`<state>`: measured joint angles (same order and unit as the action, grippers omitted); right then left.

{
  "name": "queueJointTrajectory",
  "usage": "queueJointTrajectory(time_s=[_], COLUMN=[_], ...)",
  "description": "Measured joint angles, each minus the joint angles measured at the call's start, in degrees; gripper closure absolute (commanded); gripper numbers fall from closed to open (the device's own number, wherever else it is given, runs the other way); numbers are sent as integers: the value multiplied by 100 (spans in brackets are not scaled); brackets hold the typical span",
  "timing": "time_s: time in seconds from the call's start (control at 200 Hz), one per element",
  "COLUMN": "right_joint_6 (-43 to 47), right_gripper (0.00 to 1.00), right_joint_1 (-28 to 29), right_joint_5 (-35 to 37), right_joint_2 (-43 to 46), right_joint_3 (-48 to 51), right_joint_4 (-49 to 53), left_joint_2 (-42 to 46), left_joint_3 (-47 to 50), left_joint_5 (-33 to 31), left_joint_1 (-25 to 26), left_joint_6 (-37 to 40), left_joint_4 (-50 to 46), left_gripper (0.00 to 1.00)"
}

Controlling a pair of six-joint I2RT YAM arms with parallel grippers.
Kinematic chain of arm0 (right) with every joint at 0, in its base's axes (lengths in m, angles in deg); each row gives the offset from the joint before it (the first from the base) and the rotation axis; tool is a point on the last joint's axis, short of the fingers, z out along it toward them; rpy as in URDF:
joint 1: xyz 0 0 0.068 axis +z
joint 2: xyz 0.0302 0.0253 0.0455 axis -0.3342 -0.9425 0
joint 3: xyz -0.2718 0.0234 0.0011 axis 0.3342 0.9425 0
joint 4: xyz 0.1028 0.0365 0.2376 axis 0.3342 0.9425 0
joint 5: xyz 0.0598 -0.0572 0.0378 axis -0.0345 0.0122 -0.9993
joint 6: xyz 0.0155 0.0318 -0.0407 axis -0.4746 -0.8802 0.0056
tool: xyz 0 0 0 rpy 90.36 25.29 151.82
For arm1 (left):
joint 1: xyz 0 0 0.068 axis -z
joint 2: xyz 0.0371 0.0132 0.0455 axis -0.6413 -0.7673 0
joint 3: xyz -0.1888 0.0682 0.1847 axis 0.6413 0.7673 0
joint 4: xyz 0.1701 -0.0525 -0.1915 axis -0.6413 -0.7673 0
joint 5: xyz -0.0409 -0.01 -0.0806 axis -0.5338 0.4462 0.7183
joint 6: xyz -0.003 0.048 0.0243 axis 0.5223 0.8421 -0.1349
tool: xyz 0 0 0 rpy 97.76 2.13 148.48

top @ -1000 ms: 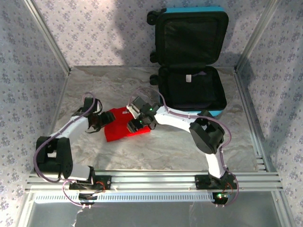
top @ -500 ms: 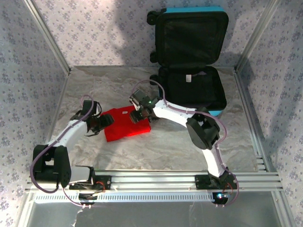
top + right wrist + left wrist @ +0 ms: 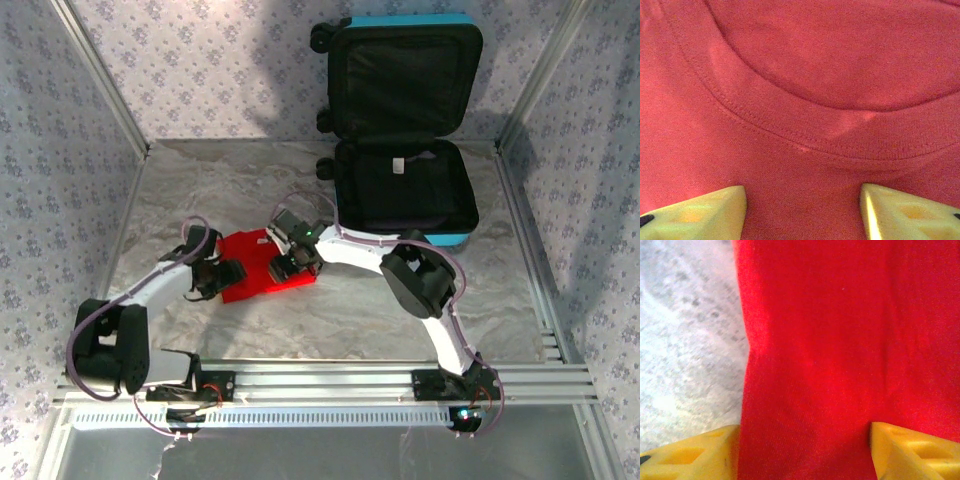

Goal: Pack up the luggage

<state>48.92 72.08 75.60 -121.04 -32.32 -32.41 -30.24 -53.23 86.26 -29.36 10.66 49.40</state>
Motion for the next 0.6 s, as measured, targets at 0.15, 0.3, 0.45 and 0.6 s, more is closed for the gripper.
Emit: queueJointTrajectory(time_s=[0.15,0.3,0.45,0.6], right_joint_6=[20,66,175,264], right_gripper=[37,37,37,37], right_joint_1=[136,245,256,125], right_joint_5=[-289,-564,-651,-638], right_joint_2=[-2,-17,-28,-28], right_joint_3=[-70,-258,-420,-474], right_joint_4=[-92,-201,-225,-205], left_joint_2=[409,763,1172,1499], left_joint_3=[247,308,332,350], left_joint_5=[-116,-243,-415,-562], left_joint_1=[42,122,127,127], left_joint_6=[-199,-345,-431,-481], left_joint_4=[-20,-168,-358,-575], left_gripper=[34,34,32,31])
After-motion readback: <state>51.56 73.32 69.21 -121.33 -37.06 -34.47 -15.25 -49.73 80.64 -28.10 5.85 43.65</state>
